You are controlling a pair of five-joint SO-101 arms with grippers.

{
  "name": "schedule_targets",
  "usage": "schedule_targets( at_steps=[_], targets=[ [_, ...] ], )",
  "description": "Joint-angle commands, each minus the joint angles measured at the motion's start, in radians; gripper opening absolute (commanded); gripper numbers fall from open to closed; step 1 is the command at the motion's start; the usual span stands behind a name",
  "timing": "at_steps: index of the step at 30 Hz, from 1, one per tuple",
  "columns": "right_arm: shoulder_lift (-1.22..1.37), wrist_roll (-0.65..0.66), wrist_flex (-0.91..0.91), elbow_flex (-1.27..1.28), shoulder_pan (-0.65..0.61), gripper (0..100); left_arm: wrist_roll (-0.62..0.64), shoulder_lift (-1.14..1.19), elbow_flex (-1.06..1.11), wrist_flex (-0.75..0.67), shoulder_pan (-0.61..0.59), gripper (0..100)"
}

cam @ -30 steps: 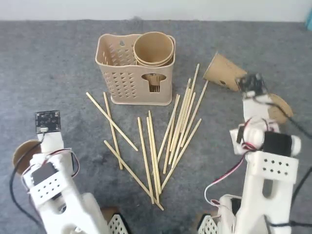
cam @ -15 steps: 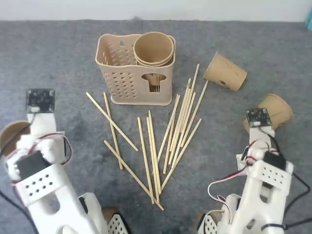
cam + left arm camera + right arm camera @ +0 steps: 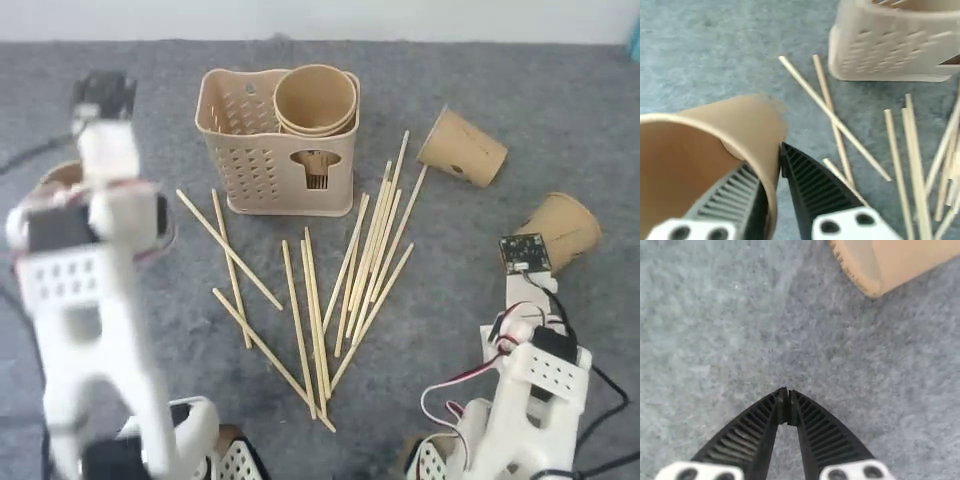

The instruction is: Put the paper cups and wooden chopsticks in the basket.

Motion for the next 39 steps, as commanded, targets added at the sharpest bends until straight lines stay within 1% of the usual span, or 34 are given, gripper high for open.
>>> schedule_targets(
  at_steps=[1,3,7,11,16,19,25,28,30,35,39],
  targets=[
    [-0.058,0.008,-0.012,0.006,0.008,0.8,0.034,0.235,-0.406,0.121,0.121,1],
    [-0.077,0.008,-0.008,0.012,0.008,0.8,0.034,0.305,-0.572,0.164,0.166,1],
    [-0.104,0.011,-0.008,0.028,0.007,0.8,0.034,0.391,-0.794,0.161,0.242,1],
    [-0.120,0.012,-0.007,0.034,0.007,0.8,0.029,0.443,-0.924,0.157,0.347,1],
    [-0.124,0.011,-0.004,0.038,-0.022,0.8,0.032,0.508,-1.090,0.157,0.476,1],
    [-0.124,0.012,-0.004,0.040,-0.022,0.8,0.028,0.555,-1.173,0.155,0.532,1],
    [-0.124,0.012,-0.004,0.041,-0.021,0.8,0.026,0.707,-1.234,0.066,0.551,1],
    [-0.124,0.014,-0.004,0.041,-0.021,0.8,0.025,0.758,-1.248,0.043,0.557,1],
    [-0.124,0.014,-0.004,0.041,-0.021,0.8,0.023,0.781,-1.260,0.043,0.560,1],
    [-0.124,0.014,-0.005,0.041,-0.022,0.8,-0.040,0.818,-1.268,0.055,0.582,1],
    [-0.124,0.015,-0.007,0.041,-0.024,0.8,-0.044,0.806,-1.273,0.109,0.611,1]
  ],
)
